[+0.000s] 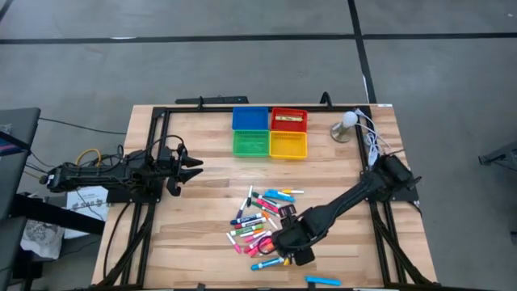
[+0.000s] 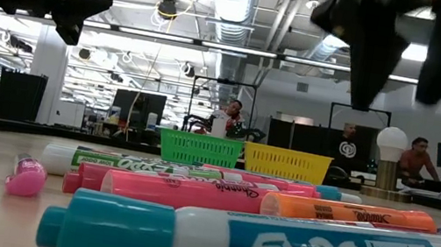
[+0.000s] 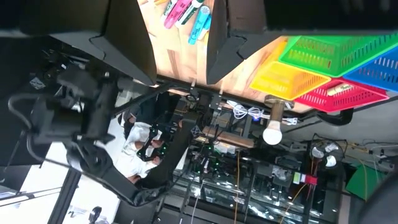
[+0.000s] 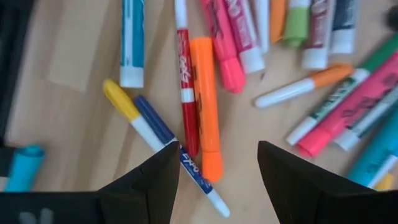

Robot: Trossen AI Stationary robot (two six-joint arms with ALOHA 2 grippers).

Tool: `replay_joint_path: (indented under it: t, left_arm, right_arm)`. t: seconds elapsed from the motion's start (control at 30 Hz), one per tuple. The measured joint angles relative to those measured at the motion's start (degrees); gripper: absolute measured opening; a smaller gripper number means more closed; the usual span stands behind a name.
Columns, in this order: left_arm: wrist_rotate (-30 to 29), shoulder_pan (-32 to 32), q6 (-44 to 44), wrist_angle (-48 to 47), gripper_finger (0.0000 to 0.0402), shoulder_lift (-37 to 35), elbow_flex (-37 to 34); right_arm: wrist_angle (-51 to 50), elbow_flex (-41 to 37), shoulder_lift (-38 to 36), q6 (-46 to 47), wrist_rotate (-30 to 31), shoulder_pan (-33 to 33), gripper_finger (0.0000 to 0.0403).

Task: Pick & Place Markers
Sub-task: Put the orange marker in the red bin

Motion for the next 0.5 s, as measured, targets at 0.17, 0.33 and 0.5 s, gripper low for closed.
replay_joint_path:
  t: [0.17,0.33,0.5]
  left_arm:
    - [0.0,0.0,0.0,0.05,0.0141,0.0,0.0]
    - [0.01,0.0,0.0,0.19,0.0141,0.0,0.0]
    - [0.02,0.0,0.0,0.18,0.0141,0.0,0.0]
  right_arm:
    - [-0.06,0.0,3.04,-1.52,0.03,-0.76,0.0208]
    - [0.3,-0.98,3.32,-4.22,0.5,-2.19,0.0208]
    - [0.51,-2.41,3.32,-4.39,-2.27,-3.18,0.0208]
